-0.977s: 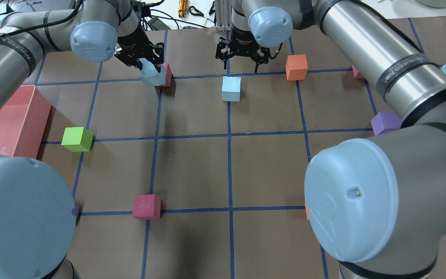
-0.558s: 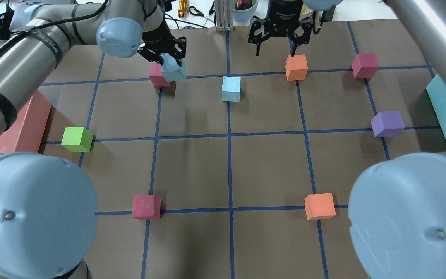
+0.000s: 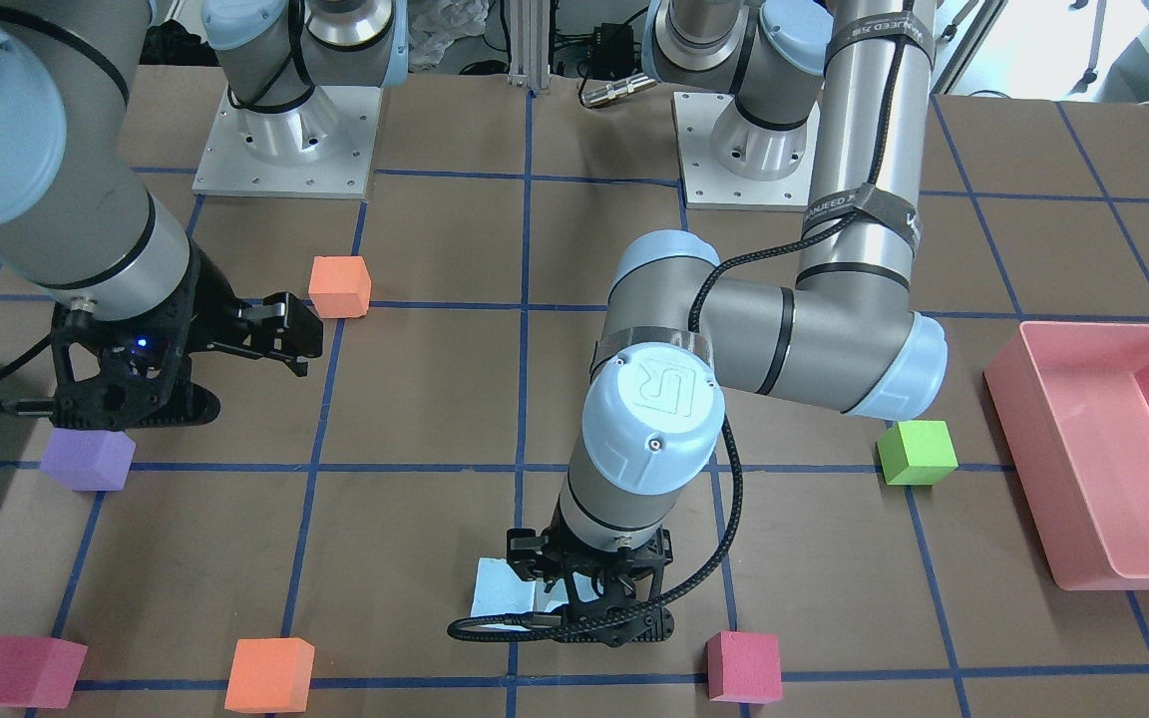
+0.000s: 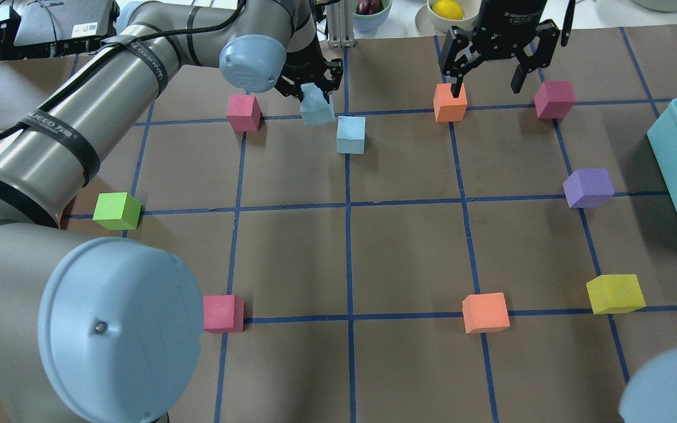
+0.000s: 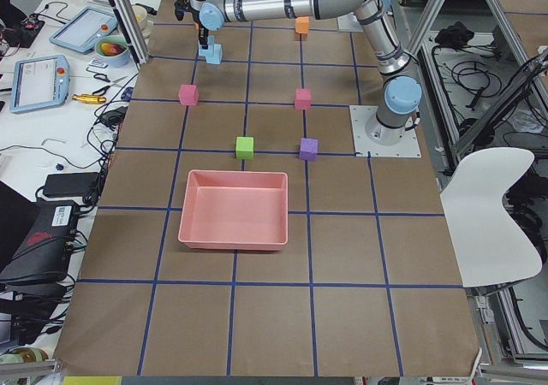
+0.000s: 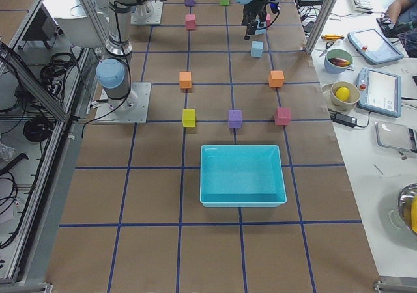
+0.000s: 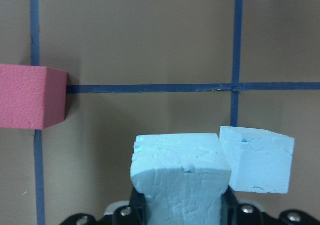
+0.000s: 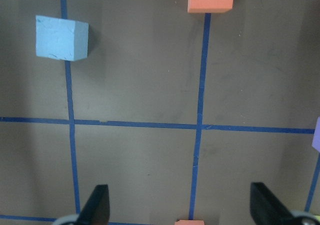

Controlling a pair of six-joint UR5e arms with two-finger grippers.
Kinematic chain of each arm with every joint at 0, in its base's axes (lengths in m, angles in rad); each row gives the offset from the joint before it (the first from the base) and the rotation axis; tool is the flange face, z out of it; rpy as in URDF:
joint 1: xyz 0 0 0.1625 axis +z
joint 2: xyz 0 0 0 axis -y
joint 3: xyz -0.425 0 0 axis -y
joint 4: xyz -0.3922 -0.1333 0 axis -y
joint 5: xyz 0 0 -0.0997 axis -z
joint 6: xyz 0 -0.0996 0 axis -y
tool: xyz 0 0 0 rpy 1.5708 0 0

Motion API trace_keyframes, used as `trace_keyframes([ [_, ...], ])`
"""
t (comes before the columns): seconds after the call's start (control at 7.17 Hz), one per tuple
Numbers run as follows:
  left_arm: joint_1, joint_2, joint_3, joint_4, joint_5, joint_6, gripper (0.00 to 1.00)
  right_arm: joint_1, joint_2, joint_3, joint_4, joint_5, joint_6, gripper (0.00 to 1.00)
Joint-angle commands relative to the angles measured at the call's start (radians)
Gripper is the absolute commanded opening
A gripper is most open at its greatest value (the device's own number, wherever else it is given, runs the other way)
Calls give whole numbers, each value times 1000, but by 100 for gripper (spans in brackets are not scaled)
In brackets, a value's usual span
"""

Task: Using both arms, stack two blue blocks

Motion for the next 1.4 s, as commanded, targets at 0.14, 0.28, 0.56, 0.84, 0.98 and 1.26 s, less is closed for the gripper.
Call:
trace_keyframes([
  [0.14,-53,-41,17,8,2,-70,0,1,-87,159,-60,-3,-6,100],
  [0.28,-57,-44,20,10,1,-74,0,-12,-87,147,-106,-11,-3,100],
  [0.56,-60,-47,23,10,-1,-74,0,-48,-91,144,-137,-43,11,100],
  [0.84,-64,-53,31,10,-1,-66,0,-43,-151,155,-136,-37,11,100],
  [0.98,-69,-61,34,11,-1,-67,0,-42,-162,161,-136,-37,11,100],
  [1.26,-69,-66,34,14,-1,-61,0,-40,-185,169,-133,-31,9,100],
])
